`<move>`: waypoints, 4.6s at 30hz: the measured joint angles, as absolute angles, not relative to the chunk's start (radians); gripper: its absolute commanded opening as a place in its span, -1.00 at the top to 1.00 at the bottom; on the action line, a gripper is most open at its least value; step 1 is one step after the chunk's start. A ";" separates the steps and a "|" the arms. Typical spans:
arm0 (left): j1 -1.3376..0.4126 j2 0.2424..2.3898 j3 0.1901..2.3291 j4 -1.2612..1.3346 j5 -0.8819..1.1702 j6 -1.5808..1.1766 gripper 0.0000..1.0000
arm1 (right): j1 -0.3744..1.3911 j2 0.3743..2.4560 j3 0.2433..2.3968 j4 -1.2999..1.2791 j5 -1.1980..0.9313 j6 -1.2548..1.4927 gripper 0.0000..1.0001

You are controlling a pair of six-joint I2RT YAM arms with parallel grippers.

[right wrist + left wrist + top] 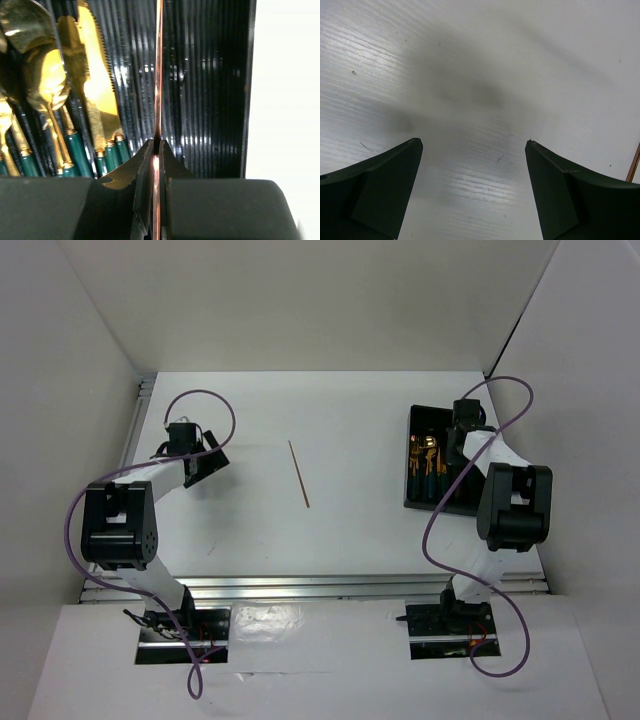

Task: Sort the eating utensils into containers

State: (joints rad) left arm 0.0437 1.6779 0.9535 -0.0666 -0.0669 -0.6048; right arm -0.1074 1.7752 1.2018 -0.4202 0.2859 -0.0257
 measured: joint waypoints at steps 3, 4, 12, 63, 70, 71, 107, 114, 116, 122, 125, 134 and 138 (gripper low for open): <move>0.044 1.678 0.954 -0.067 -0.067 -0.605 -0.98 | -0.107 1.778 1.202 -0.426 0.311 -0.028 0.73; 0.044 1.678 0.953 -0.067 -0.067 -0.605 -0.98 | -0.107 1.782 1.202 -0.430 0.318 -0.029 0.73; 0.044 1.678 0.954 -0.067 -0.067 -0.605 -0.98 | -0.107 1.806 1.202 -0.445 0.328 -0.029 0.73; 0.044 1.717 0.979 -0.073 0.002 -0.596 -0.98 | 0.575 1.753 1.311 -0.221 -0.035 0.191 -0.18; 0.044 1.708 0.977 -0.070 0.002 -0.594 -0.98 | 0.656 1.873 1.357 -0.216 0.035 0.270 -0.18; 0.044 1.706 0.977 -0.069 0.002 -0.594 -0.98 | 0.668 1.891 1.368 -0.215 0.046 0.276 -0.15; 0.044 1.703 0.977 -0.059 0.005 -0.594 -0.98 | 0.730 2.140 1.506 -0.222 0.089 0.300 0.30; 0.044 1.703 0.977 -0.059 0.005 -0.594 -0.98 | 0.730 2.156 1.525 -0.223 0.090 0.299 0.51; 0.044 1.703 0.977 -0.059 0.005 -0.594 -0.98 | 0.730 2.165 1.536 -0.222 0.090 0.298 0.65; 0.044 1.703 0.977 -0.059 0.005 -0.594 -0.98 | 0.728 2.178 1.555 -0.226 0.091 0.299 0.81; 0.044 1.703 0.977 -0.059 0.005 -0.594 -0.98 | 0.723 2.182 1.563 -0.231 0.095 0.299 0.84; 0.044 1.703 0.977 -0.059 0.005 -0.594 -0.98 | 0.599 2.081 1.534 -0.308 0.128 0.268 0.86; 0.044 1.703 0.977 -0.059 0.005 -0.594 -0.98 | 0.476 1.919 1.491 -0.315 0.174 0.229 0.86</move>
